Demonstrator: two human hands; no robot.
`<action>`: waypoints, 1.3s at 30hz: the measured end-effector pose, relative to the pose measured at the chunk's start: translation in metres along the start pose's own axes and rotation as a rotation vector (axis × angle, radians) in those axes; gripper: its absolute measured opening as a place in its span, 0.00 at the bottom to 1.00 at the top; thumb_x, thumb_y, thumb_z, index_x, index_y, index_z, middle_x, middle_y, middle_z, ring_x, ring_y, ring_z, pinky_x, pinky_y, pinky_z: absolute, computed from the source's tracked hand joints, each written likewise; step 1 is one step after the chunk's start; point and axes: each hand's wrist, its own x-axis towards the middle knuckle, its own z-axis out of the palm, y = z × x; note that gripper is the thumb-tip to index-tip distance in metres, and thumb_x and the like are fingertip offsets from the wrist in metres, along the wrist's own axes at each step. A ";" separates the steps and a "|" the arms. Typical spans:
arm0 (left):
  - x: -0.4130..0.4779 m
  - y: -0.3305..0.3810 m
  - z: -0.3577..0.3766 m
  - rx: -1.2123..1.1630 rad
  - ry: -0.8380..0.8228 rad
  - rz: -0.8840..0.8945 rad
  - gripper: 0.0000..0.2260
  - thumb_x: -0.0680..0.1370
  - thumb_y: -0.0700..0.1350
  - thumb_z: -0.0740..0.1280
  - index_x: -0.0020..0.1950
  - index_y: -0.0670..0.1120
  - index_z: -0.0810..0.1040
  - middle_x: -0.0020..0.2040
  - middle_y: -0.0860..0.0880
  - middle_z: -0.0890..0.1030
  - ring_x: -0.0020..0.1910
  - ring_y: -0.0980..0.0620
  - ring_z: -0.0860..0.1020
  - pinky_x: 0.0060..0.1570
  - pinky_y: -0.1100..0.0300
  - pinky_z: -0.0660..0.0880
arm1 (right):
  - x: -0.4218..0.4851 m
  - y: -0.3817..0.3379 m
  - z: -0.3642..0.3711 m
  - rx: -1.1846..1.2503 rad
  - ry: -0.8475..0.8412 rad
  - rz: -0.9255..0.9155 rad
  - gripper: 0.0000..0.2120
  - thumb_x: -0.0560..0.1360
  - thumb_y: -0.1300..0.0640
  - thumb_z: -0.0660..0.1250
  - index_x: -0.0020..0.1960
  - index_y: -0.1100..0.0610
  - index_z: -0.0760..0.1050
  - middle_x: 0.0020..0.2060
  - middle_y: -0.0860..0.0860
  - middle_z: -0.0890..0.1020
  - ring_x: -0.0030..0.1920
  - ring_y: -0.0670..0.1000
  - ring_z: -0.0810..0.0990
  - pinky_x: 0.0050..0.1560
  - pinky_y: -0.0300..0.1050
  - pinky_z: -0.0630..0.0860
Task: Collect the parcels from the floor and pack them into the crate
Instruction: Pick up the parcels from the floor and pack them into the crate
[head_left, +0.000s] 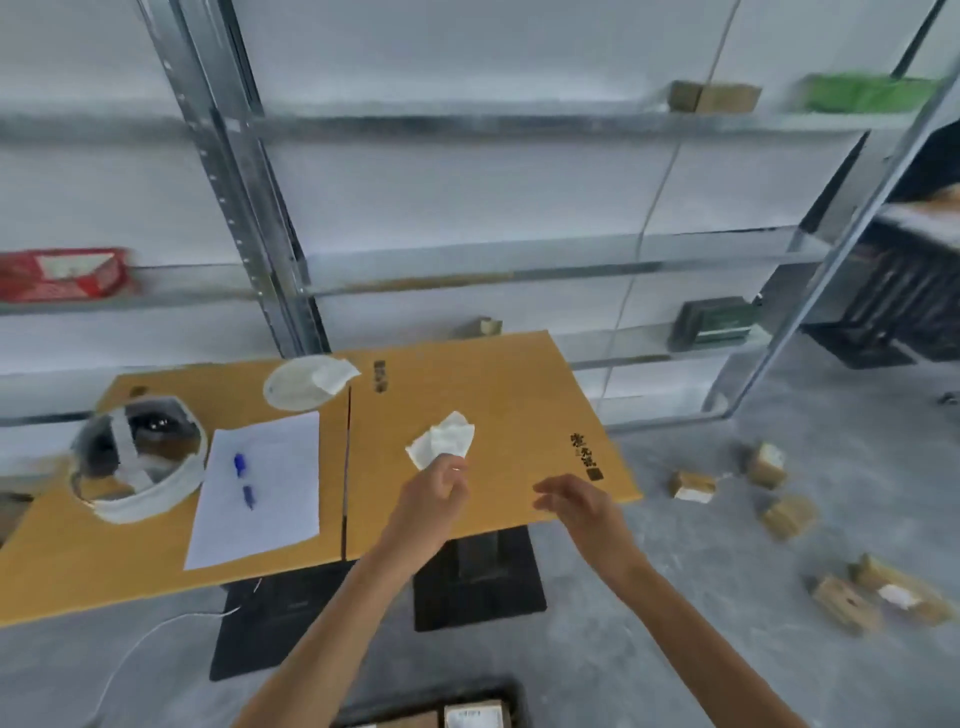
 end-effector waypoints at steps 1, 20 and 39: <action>-0.005 0.020 -0.013 0.002 0.045 0.061 0.08 0.79 0.49 0.59 0.56 0.59 0.71 0.48 0.65 0.74 0.42 0.67 0.73 0.35 0.75 0.70 | -0.005 -0.018 -0.008 0.016 0.028 -0.052 0.13 0.79 0.69 0.57 0.47 0.56 0.77 0.42 0.51 0.82 0.47 0.52 0.80 0.55 0.44 0.73; 0.056 0.148 0.153 0.150 -0.018 0.320 0.09 0.76 0.54 0.62 0.55 0.62 0.67 0.55 0.71 0.67 0.61 0.65 0.64 0.55 0.69 0.63 | 0.018 0.049 -0.260 0.358 0.551 0.007 0.10 0.79 0.57 0.63 0.41 0.59 0.72 0.29 0.46 0.79 0.36 0.46 0.80 0.53 0.51 0.75; 0.197 0.256 0.323 0.075 -0.076 0.063 0.06 0.75 0.45 0.68 0.40 0.47 0.74 0.41 0.53 0.80 0.44 0.60 0.78 0.38 0.68 0.69 | 0.096 0.143 -0.527 0.296 0.671 0.222 0.09 0.78 0.62 0.64 0.39 0.60 0.71 0.29 0.53 0.73 0.31 0.49 0.73 0.39 0.41 0.73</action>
